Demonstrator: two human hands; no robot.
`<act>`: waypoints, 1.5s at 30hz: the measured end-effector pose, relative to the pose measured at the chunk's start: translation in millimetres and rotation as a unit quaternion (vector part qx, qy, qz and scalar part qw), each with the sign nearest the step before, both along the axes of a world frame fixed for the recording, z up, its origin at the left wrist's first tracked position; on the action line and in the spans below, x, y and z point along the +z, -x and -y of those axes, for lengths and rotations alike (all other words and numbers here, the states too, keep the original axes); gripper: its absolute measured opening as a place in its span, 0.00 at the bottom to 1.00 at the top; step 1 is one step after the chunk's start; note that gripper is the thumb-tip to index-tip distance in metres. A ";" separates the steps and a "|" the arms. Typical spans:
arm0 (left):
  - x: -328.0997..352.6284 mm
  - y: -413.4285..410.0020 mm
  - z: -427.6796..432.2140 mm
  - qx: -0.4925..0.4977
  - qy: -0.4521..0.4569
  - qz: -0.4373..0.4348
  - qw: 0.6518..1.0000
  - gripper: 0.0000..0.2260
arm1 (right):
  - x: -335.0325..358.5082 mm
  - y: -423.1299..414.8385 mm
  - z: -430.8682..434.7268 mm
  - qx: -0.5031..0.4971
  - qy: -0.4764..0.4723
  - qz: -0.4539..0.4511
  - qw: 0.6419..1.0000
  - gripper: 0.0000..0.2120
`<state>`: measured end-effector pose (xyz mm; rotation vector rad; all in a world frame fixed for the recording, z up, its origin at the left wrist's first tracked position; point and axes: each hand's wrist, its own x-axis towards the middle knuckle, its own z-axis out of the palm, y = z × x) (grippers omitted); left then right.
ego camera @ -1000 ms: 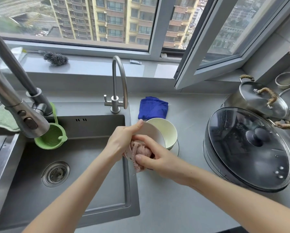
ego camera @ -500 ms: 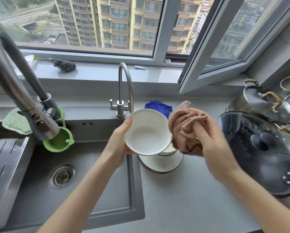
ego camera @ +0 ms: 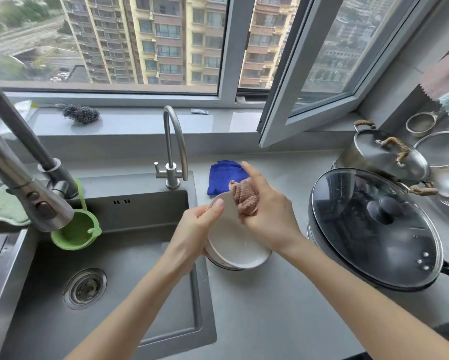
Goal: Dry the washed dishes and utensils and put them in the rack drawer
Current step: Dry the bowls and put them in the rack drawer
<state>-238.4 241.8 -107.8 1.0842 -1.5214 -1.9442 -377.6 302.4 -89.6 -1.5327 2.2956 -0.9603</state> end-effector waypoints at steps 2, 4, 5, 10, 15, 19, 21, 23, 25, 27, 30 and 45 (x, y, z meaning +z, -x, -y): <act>4.5 1.2 0.5 -0.051 -0.048 0.011 0.997 0.22 | 6.8 1.1 8.6 0.051 -0.008 -0.072 0.996 0.28; 8.3 0.7 6.6 -0.091 -0.062 0.018 0.994 0.15 | 12.9 4.5 16.3 0.127 -0.016 -0.081 0.988 0.25; 11.7 0.3 10.3 -0.098 -0.064 0.019 0.993 0.13 | 15.7 6.7 20.0 0.146 -0.019 -0.067 0.987 0.24; 17.4 10.5 12.3 0.038 0.053 0.021 0.998 0.10 | 10.6 6.0 28.7 -0.085 -0.019 0.090 0.992 0.17; 8.6 24.4 -3.8 0.231 0.236 0.049 0.943 0.09 | -7.9 -10.7 25.0 -0.266 0.035 0.440 0.857 0.17; -2.7 21.5 -21.9 0.226 0.214 0.021 0.950 0.23 | -11.9 -11.1 27.3 -0.306 0.071 0.389 0.866 0.16; -4.4 8.2 -3.3 0.086 0.142 -0.011 0.986 0.27 | -5.5 -3.1 25.9 -0.264 0.042 0.259 0.928 0.13; 7.6 -0.6 24.5 -0.064 0.012 -0.053 0.996 0.25 | 5.0 1.4 22.7 -0.178 0.026 0.143 0.973 0.11; 19.5 -0.2 43.6 -0.140 -0.073 -0.044 0.986 0.17 | 16.9 -0.8 23.3 -0.065 0.017 0.045 0.997 0.12; 25.2 5.2 48.8 -0.135 -0.049 -0.014 0.989 0.10 | 24.3 -1.4 27.6 0.003 0.020 0.007 1.000 0.14; 25.0 11.5 46.2 -0.063 0.033 -0.022 0.997 0.10 | 26.0 -1.2 31.3 -0.073 0.048 0.053 0.995 0.16; 3.8 -15.2 36.8 0.000 -0.108 -0.057 0.992 0.15 | 77.2 -1.0 -3.7 -0.006 0.137 0.410 0.902 0.29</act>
